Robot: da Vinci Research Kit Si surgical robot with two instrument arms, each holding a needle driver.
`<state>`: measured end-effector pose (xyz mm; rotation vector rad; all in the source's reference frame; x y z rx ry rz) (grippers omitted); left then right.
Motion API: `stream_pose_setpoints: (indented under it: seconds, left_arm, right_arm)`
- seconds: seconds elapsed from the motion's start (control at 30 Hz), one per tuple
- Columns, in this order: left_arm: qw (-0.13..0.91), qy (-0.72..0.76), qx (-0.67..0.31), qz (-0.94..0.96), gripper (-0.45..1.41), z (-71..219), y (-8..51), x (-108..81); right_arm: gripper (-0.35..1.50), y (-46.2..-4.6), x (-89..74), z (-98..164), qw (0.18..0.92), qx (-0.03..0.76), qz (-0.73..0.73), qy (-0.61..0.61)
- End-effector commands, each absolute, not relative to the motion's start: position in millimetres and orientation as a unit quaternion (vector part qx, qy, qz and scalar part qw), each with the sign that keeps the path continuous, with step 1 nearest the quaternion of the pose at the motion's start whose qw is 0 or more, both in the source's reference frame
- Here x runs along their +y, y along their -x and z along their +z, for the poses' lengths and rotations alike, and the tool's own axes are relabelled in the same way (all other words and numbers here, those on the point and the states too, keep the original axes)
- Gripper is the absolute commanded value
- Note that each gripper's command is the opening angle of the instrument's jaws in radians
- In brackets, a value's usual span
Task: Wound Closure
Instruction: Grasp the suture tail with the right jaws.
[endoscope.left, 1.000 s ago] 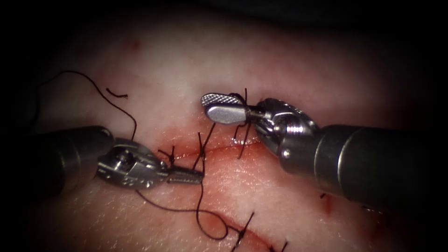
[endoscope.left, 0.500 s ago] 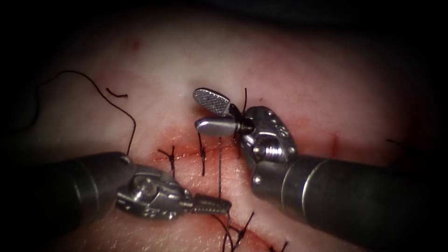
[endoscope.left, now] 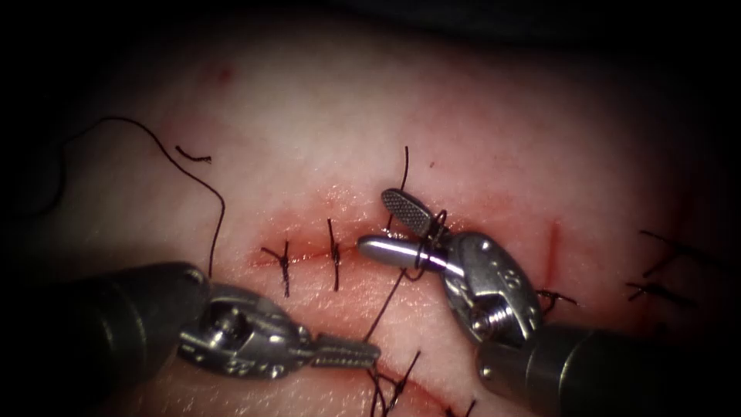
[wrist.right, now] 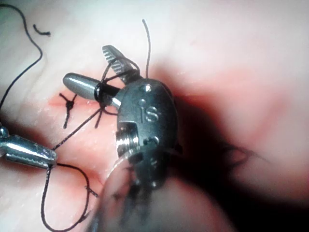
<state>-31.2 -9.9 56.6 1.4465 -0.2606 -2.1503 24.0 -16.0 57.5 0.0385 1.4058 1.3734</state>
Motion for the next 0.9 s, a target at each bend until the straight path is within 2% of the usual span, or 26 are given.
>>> stream_pose_setpoints:
  seconds: [0.03,0.13,0.23,0.43,0.63,0.87,0.9]
  left_arm:
    - [0.266,-0.536,-0.097,-0.795,-0.45,57.4,31.9,-9.3]
    - [0.264,-0.532,-0.099,-0.799,-0.45,58.0,32.4,-8.6]
    - [0.26,-0.531,-0.098,-0.8,-0.45,59.0,32.9,-7.3]
    - [0.251,-0.536,-0.103,-0.8,-0.45,59.8,33.1,-5.4]
    - [0.244,-0.536,-0.105,-0.801,-0.45,60.9,32.8,-3.4]
    - [0.243,-0.534,-0.106,-0.803,-0.45,61.9,32.1,-2.7]
    - [0.243,-0.534,-0.107,-0.803,-0.45,61.9,32.0,-2.7]
  right_arm:
    - [1.04,-24.0,-15.8,58.5,0.558,0.59,0.583,-0.008]
    - [1.03,-23.3,-15.6,59.2,0.554,0.577,0.599,-0.009]
    - [0.93,-22.8,-15.3,60.6,0.557,0.553,0.62,-0.012]
    - [0.93,-23.0,-14.0,62.3,0.553,0.545,0.63,-0.015]
    - [1.01,-24.0,-11.8,64.2,0.557,0.536,0.634,-0.014]
    - [0.98,-25.4,-10.6,65.1,0.563,0.532,0.633,-0.016]
    - [0.93,-25.6,-10.6,65.2,0.565,0.531,0.632,-0.017]
